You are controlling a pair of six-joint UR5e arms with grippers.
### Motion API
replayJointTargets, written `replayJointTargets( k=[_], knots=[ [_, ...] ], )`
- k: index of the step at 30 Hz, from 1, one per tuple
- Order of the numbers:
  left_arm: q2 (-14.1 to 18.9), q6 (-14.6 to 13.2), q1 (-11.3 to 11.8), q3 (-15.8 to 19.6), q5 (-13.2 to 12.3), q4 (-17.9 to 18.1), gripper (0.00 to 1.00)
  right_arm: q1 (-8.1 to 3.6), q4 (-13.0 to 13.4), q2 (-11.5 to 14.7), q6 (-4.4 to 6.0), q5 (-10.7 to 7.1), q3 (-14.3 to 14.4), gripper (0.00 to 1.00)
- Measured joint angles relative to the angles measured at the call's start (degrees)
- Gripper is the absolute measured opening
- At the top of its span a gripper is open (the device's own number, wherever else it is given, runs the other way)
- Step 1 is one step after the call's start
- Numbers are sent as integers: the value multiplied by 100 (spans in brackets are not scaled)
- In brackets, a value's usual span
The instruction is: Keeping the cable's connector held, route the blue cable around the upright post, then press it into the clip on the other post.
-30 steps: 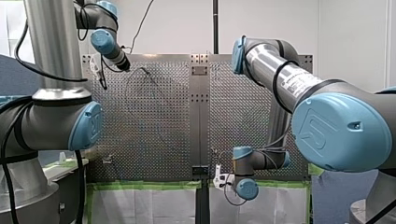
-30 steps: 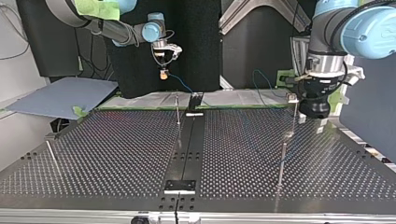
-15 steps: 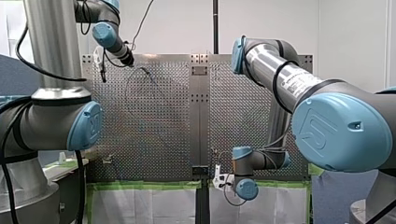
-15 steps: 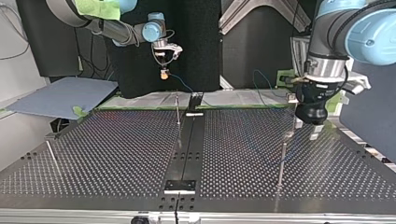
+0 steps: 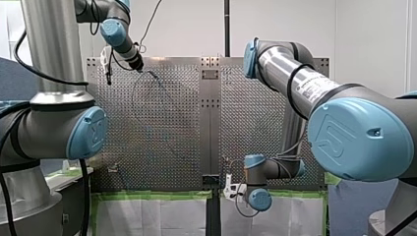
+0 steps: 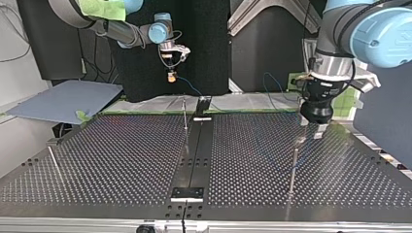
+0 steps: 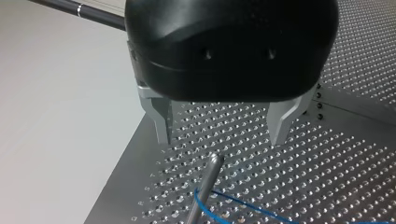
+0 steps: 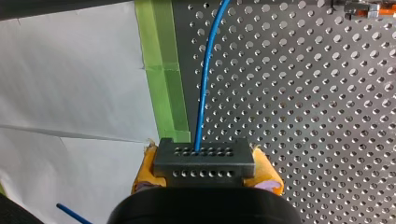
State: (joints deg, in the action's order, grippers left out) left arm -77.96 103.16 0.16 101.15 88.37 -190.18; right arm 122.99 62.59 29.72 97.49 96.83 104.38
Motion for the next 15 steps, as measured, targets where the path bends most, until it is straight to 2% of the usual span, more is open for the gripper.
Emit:
replayJointTargets(
  k=[8,15],
  knots=[
    [-116,-64,-157,-36,158,3,100,1,3,-3,0,0,0,0],
    [-223,-182,-216,-327,175,-50,100,1,0,-7,0,-1,0,0]
  ],
)
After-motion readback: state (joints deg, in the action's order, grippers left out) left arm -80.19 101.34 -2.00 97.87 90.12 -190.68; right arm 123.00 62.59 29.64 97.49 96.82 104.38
